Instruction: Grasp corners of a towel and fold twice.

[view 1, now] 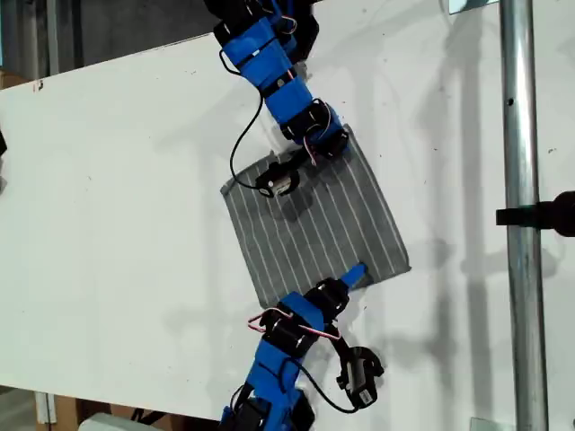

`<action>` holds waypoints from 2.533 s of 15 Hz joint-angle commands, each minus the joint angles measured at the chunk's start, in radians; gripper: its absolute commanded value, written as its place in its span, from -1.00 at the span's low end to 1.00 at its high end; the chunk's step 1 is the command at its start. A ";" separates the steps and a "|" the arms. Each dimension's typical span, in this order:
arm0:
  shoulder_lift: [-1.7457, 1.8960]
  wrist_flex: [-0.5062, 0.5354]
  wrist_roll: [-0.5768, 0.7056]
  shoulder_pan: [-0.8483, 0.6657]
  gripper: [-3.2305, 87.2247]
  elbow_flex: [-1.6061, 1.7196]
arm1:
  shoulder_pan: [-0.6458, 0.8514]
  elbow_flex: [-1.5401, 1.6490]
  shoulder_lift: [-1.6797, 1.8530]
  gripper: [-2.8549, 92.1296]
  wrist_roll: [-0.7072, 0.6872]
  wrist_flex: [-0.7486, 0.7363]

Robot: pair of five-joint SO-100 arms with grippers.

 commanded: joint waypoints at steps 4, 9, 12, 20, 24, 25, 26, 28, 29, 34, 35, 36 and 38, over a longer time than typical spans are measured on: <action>-0.218 -0.150 -0.020 0.052 -0.22 -0.121 | 0.021 0.011 -0.005 -0.94 -0.003 -0.005; -0.330 -0.242 -0.084 0.098 -0.26 -0.117 | 0.029 0.012 -0.003 -0.94 -0.006 -0.006; -0.525 -0.319 -0.156 0.121 -0.28 -0.126 | 0.035 0.014 0.000 -0.94 -0.008 -0.005; -0.641 -0.265 -0.276 0.075 -1.00 -0.109 | 0.032 0.012 0.002 -0.94 0.003 -0.003; -0.354 -0.083 -0.137 0.086 -1.00 -0.112 | 0.035 0.015 0.126 -0.94 -0.003 0.020; -0.291 -0.029 -0.137 0.087 -1.00 -0.112 | 0.041 0.021 0.158 -0.94 -0.005 0.031; -0.221 0.060 -0.164 0.086 -1.00 -0.112 | 0.044 0.034 0.181 -0.94 -0.006 0.032; -0.071 0.156 -0.192 0.084 -1.00 -0.051 | 0.061 0.043 0.193 -0.94 -0.020 0.031; -0.025 0.156 -0.196 0.083 -1.00 0.006 | 0.071 0.041 0.195 -0.94 -0.032 0.026; -0.143 0.130 -0.216 0.104 -0.42 -0.106 | 0.074 0.044 0.202 -0.94 -0.046 0.014; -0.104 0.130 -0.230 0.106 -0.31 -0.101 | 0.075 0.044 0.202 -0.94 -0.046 0.012; -0.064 0.130 -0.207 0.114 -0.25 -0.106 | 0.078 0.044 0.206 -0.94 -0.049 0.012; 0.000 0.130 -0.179 0.114 -0.23 -0.104 | 0.081 0.044 0.207 -0.94 -0.051 0.011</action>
